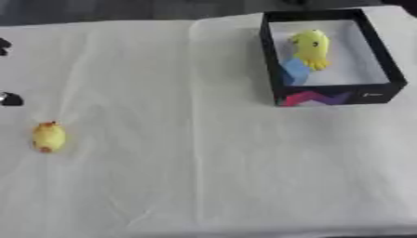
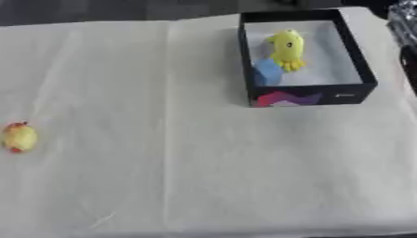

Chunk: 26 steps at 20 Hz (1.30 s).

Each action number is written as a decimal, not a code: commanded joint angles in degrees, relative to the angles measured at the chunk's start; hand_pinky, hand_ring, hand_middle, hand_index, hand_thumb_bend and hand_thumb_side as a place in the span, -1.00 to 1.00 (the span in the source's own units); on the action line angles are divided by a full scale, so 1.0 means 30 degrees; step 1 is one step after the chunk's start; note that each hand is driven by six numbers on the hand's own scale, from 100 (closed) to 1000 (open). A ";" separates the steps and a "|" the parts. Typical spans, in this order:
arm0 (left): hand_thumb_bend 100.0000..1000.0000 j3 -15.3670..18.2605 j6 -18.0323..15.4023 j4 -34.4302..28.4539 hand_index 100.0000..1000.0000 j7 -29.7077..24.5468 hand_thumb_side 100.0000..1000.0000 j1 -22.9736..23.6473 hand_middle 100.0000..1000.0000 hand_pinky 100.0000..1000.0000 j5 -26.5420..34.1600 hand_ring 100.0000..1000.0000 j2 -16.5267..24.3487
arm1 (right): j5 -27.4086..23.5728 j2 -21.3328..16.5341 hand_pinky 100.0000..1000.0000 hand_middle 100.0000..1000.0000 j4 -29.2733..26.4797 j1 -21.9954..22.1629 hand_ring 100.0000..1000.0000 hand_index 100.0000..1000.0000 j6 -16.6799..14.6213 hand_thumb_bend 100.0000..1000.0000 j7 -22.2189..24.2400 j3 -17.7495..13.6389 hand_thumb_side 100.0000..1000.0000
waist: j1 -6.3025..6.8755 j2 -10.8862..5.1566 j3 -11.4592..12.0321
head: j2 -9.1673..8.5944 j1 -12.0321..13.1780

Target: Pick up the objects with one hand, pass them to the other hand, and then place them into the box on the other side of the table.

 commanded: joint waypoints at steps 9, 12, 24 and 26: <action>0.51 -0.0096 -0.0390 0.1238 0.62 -0.0838 -0.60 -0.0774 0.52 0.74 -0.1490 0.58 -0.0932 | 0.0170 -0.0288 0.94 0.61 -0.0212 -0.0266 1.00 1.00 0.0058 -1.00 -0.0097 -0.0095 -0.33 | -0.0025 -0.0629 -0.0022 | 0.0124 0.0234; 0.52 -0.0299 -0.0597 0.1292 0.59 -0.2192 -0.66 -0.0566 0.49 0.71 -0.2005 0.56 -0.0714 | 0.0234 -0.0309 0.94 0.61 -0.0214 -0.0277 1.00 1.00 0.0053 -1.00 -0.0128 -0.0080 -0.34 | 0.0016 -0.0629 -0.0018 | 0.0143 0.0194; 0.28 -0.0262 -0.0984 0.1301 0.59 -0.5140 -1.00 0.0216 0.45 0.65 -0.3380 0.53 -0.1074 | 0.0540 -0.0117 0.94 0.60 -0.0053 -0.0241 1.00 1.00 0.0021 -1.00 -0.0183 -0.0058 -0.34 | -0.0075 -0.0601 0.0046 | 0.0145 0.0215; 0.24 -0.0168 -0.0732 0.1304 0.56 -0.4688 -0.97 0.0346 0.42 0.62 -0.3647 0.51 -0.1335 | 0.0574 -0.0062 0.94 0.60 -0.0035 -0.0246 1.00 1.00 0.0021 -1.00 -0.0154 -0.0046 -0.34 | -0.0097 -0.0610 0.0039 | 0.0135 0.0251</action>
